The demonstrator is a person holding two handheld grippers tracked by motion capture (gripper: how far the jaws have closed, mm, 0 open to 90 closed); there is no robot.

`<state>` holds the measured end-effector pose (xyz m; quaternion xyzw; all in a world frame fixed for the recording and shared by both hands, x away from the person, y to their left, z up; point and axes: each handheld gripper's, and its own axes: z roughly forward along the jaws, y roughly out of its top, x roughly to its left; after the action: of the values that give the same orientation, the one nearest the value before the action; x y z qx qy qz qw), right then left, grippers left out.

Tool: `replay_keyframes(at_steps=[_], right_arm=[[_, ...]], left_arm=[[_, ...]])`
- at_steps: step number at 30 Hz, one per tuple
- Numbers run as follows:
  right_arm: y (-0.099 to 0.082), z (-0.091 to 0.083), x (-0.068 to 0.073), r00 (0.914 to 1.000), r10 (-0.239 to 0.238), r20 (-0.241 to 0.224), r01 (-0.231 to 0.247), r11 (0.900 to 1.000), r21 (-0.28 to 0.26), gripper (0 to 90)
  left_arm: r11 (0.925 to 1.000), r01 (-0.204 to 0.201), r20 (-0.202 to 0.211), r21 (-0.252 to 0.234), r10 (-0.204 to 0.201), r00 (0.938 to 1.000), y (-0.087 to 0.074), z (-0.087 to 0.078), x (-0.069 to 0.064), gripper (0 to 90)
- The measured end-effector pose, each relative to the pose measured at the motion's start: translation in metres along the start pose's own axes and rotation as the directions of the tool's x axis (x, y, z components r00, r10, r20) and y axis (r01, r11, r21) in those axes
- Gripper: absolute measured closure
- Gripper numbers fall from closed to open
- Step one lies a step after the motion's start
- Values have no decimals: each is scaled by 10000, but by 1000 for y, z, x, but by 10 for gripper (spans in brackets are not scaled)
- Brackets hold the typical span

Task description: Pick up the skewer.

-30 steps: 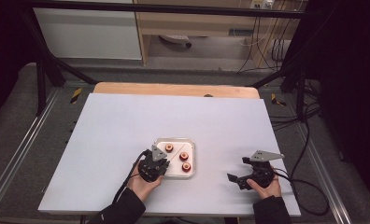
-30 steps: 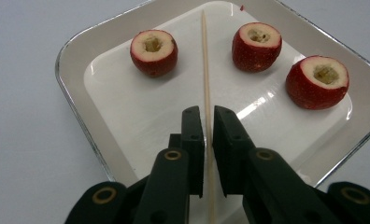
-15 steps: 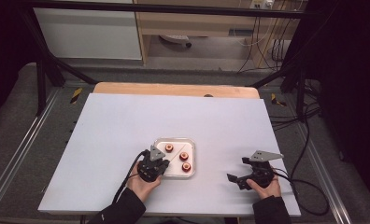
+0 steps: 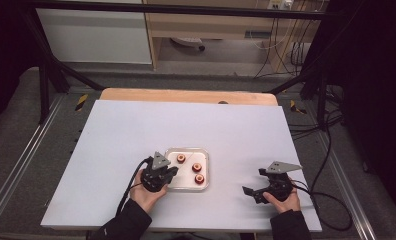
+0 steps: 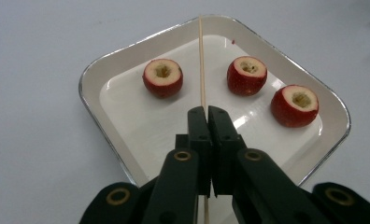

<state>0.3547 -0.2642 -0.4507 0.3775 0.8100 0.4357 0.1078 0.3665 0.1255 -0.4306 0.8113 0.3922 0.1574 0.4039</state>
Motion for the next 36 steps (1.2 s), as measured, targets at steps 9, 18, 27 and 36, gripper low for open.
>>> replay_keyframes(at_steps=[9,18,27,36], right_arm=[[6,5,9,9978,-548,376,537,9981,291,6],[20,9,28,9809,-1801,737,1755,9824,646,23],[38,14,52,9357,-3380,1016,3262,9381,1168,48],[55,22,71,8861,-4553,872,4402,8854,1496,80]], left_arm=[[9995,-262,377,-199,270,9989,7,-11,5,886],[9964,-841,924,-128,850,9921,14,-18,1,886],[9887,-1498,1286,-29,1489,9805,24,-21,-7,886],[9737,-2257,1574,303,2183,9631,35,-19,-20,886]])
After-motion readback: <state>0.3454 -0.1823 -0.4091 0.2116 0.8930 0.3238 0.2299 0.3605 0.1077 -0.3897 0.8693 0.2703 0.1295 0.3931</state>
